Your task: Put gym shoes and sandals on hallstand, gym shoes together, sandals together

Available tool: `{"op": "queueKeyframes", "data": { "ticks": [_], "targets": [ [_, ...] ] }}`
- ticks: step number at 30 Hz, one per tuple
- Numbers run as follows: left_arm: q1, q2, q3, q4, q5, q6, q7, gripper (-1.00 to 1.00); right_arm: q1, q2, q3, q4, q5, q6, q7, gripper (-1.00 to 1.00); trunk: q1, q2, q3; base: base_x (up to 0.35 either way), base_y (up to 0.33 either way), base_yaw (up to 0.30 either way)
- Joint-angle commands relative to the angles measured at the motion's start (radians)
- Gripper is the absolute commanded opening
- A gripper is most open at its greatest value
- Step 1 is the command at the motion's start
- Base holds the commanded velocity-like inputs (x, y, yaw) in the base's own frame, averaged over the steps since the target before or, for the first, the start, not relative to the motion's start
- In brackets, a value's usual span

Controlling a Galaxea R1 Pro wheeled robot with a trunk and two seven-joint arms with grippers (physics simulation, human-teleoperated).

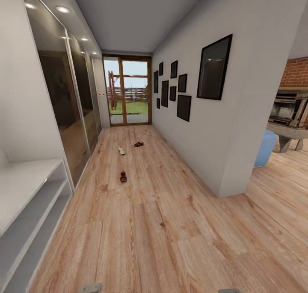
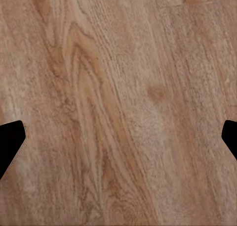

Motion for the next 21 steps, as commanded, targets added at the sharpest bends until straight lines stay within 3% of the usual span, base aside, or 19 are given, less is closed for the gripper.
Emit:
{"op": "queueKeyframes", "data": {
  "ticks": [1,13,21],
  "targets": [
    [-0.001,0.000,0.000,0.001,0.006,-0.002,0.001,1.00,-0.002,0.000,0.000,0.004,0.008,-0.006,-0.004,1.00,0.004,-0.008,-0.004,0.000,0.000,0.281],
    [-0.001,0.000,0.000,0.000,0.006,-0.002,0.001,1.00,-0.002,0.000,0.000,0.004,0.008,-0.006,-0.004,1.00,0.050,-0.092,-0.042,0.000,0.000,0.260],
    [-0.001,0.000,0.000,0.001,0.006,-0.002,0.001,1.00,-0.002,0.000,0.000,0.004,0.008,-0.006,-0.004,1.00,0.081,-0.148,-0.067,0.000,0.000,0.062]
  ]
}}
